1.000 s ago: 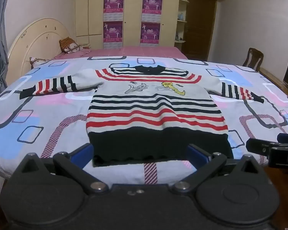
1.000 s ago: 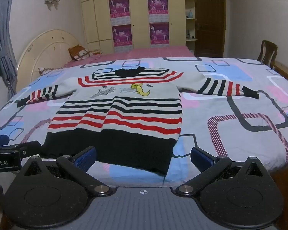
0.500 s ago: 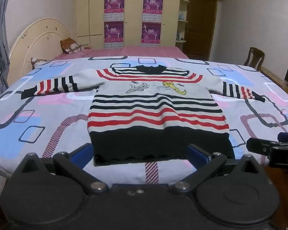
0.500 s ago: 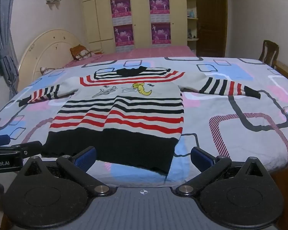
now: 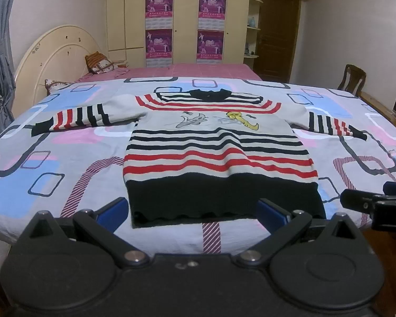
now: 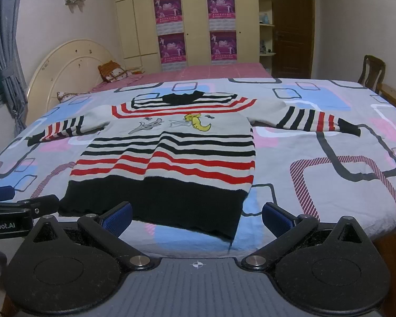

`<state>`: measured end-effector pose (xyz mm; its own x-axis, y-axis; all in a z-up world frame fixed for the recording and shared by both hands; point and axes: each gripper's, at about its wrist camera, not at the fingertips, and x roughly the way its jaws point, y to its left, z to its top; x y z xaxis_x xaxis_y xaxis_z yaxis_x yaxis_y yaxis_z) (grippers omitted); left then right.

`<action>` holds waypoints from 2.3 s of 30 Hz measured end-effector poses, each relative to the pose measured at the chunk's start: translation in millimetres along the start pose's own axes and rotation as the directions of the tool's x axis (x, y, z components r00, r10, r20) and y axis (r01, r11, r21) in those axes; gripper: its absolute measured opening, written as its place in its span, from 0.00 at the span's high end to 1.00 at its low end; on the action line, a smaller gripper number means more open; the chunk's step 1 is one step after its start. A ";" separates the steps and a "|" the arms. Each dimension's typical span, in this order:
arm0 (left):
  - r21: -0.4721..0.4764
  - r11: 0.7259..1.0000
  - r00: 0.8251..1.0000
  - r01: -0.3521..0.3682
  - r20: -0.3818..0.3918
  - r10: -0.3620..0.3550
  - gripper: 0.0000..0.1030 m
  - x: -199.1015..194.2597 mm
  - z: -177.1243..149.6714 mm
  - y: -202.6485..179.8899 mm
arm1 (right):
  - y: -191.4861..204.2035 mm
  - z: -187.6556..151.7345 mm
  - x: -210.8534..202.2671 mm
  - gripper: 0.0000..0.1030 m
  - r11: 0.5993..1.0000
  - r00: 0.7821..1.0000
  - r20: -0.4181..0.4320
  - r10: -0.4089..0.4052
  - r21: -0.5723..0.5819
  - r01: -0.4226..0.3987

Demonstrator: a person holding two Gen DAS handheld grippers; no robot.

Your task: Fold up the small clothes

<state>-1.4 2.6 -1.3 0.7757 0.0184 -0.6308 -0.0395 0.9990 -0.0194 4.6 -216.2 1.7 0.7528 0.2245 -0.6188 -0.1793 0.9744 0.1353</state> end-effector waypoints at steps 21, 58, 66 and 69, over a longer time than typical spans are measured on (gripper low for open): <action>0.004 1.000 1.000 -0.002 0.000 0.002 0.00 0.0 -0.8 0.5 | 2.3 0.3 0.1 0.00 1.000 1.000 0.001 0.004 0.000 -0.004; 0.007 1.000 1.000 -0.009 -0.001 0.009 0.00 -2.6 -2.1 0.0 | 2.7 1.5 -1.6 0.00 1.000 1.000 0.000 0.011 -0.007 -0.011; 0.007 1.000 1.000 -0.010 -0.005 0.010 0.00 -1.6 -1.8 0.0 | 2.1 1.4 -0.5 0.00 1.000 1.000 -0.001 0.012 -0.004 -0.012; -0.002 1.000 1.000 -0.004 -0.001 0.004 0.00 -0.2 0.3 0.7 | 0.0 1.3 2.1 0.00 1.000 1.000 -0.002 0.012 0.000 -0.012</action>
<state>-1.4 3.3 -1.0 0.7750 0.0220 -0.6315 -0.0433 0.9989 -0.0183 7.0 -215.7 1.4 0.7496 0.2361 -0.6183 -0.1883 0.9717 0.1428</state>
